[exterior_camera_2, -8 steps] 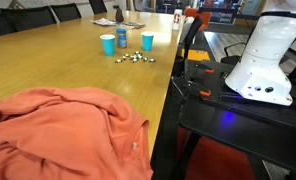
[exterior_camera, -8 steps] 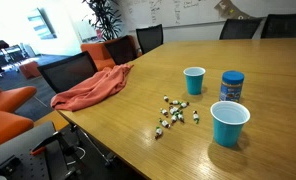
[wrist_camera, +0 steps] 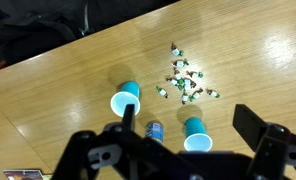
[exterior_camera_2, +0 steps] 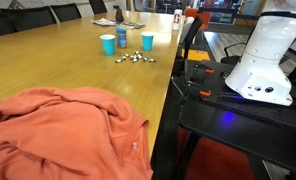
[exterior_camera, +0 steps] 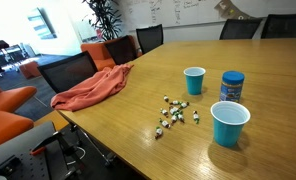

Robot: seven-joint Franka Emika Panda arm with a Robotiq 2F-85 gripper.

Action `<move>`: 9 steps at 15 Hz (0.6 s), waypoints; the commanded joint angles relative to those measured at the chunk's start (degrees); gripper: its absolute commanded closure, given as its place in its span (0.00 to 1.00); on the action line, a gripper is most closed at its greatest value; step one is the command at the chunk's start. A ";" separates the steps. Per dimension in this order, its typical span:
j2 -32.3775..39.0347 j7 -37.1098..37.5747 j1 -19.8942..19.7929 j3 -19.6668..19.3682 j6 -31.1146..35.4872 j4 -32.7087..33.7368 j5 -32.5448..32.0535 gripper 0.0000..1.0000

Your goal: Uncover the jar and put the lid on the table

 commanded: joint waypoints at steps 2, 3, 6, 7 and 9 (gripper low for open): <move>0.06 -0.08 -0.13 0.10 -0.11 0.12 0.08 0.00; 0.06 -0.08 -0.14 0.10 -0.11 0.12 0.08 0.00; 2.50 1.80 -0.23 0.32 5.12 0.77 -0.06 0.00; 4.22 2.64 -0.26 0.38 8.47 1.45 -0.04 0.00; 9.13 4.32 -0.12 0.15 16.79 3.27 0.90 0.00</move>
